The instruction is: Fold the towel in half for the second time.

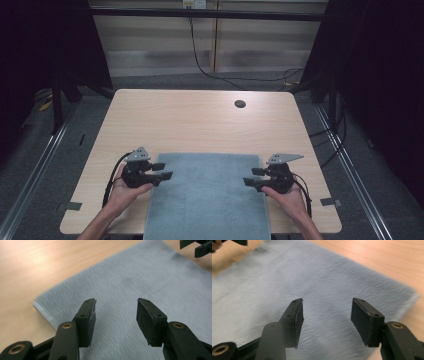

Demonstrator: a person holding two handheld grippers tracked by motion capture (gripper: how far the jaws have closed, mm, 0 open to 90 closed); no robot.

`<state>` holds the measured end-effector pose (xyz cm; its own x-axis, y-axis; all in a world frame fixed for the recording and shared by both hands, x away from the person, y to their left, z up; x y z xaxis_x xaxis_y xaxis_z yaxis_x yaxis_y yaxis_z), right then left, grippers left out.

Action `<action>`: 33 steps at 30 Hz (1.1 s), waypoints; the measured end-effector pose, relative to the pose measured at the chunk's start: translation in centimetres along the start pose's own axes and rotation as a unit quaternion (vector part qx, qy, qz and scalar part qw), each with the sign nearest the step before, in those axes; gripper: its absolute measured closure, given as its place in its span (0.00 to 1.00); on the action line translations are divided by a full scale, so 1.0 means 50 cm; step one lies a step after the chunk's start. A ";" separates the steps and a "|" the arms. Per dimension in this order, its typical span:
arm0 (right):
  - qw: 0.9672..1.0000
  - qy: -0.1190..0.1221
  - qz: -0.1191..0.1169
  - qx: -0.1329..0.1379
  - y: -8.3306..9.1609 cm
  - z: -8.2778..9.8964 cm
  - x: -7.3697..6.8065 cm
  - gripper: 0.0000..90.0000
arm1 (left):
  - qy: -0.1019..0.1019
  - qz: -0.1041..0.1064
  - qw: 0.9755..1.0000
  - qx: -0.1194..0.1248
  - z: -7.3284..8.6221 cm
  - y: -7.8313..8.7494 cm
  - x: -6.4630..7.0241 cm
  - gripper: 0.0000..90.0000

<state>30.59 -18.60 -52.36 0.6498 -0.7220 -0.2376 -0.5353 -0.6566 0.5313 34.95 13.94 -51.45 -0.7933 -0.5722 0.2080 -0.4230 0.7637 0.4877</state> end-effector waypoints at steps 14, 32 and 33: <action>0.998 -0.020 0.053 0.027 -0.050 -0.082 0.133 0.46 | 0.051 -0.049 0.997 0.009 -0.043 -0.058 -0.125 0.53; 0.999 -0.019 0.045 -0.024 -0.096 -0.022 0.162 0.50 | 0.046 -0.055 0.997 -0.033 0.007 -0.085 -0.159 0.43; 0.999 -0.018 0.040 -0.026 -0.096 -0.022 0.160 0.54 | 0.043 -0.051 0.997 -0.037 0.009 -0.087 -0.155 0.43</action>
<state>38.92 -20.99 -55.91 0.5857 -0.7797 -0.2213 -0.5551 -0.5848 0.5915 42.74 15.19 -55.57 -0.7057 -0.6719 0.2249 -0.4638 0.6781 0.5702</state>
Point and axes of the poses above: each handheld gripper's, and its own axes: y roughly backward along the jaws, z roughly out of its underside, x roughly to its right, the point moved 8 cm from there along -y, roughly forward along the jaws, and after that the axes turned 7 degrees about x, right-handed, at the moved point
